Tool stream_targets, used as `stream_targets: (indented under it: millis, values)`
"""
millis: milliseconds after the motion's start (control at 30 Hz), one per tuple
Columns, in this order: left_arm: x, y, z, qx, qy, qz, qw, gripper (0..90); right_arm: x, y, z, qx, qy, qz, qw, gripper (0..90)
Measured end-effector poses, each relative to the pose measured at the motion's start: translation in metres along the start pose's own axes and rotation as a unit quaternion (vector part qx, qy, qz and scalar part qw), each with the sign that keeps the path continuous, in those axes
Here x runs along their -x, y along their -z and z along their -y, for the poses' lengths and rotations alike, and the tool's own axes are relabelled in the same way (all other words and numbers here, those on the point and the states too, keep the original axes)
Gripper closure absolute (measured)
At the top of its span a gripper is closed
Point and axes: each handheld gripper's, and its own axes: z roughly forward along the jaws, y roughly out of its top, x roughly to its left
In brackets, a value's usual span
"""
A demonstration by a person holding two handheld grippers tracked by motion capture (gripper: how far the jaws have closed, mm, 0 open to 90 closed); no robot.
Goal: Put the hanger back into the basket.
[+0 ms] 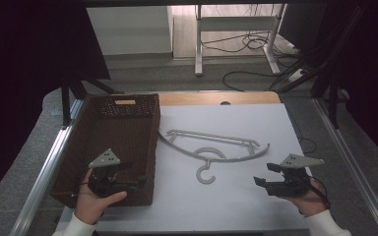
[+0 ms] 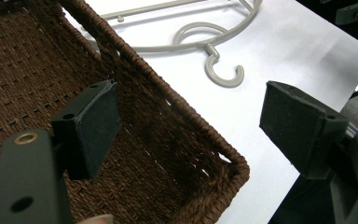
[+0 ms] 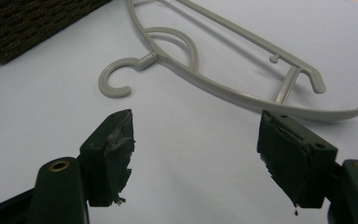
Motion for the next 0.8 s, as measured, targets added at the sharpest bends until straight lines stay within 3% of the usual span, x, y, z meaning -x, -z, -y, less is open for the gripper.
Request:
stream_targets:
  millis: [133, 400, 800]
  values:
    - [-0.0004, 0.0008, 0.0003, 0.001, 0.0, -0.002, 1.0, 19.8, 0.0039, 0.0006, 0.0018, -0.002, -0.002, 0.001, 1.0, 28.5]
    - [0.0007, 0.0018, 0.001, 0.0, -0.004, -0.003, 1.0, 19.7, 0.0026, 0.0026, -0.0017, -0.012, 0.017, 0.011, 0.9997, 30.1]
    - [0.001, 0.0008, 0.0012, -0.001, -0.008, -0.002, 1.0, 19.8, 0.0064, 0.0023, -0.0043, -0.025, 0.009, 0.014, 0.9996, 32.5]
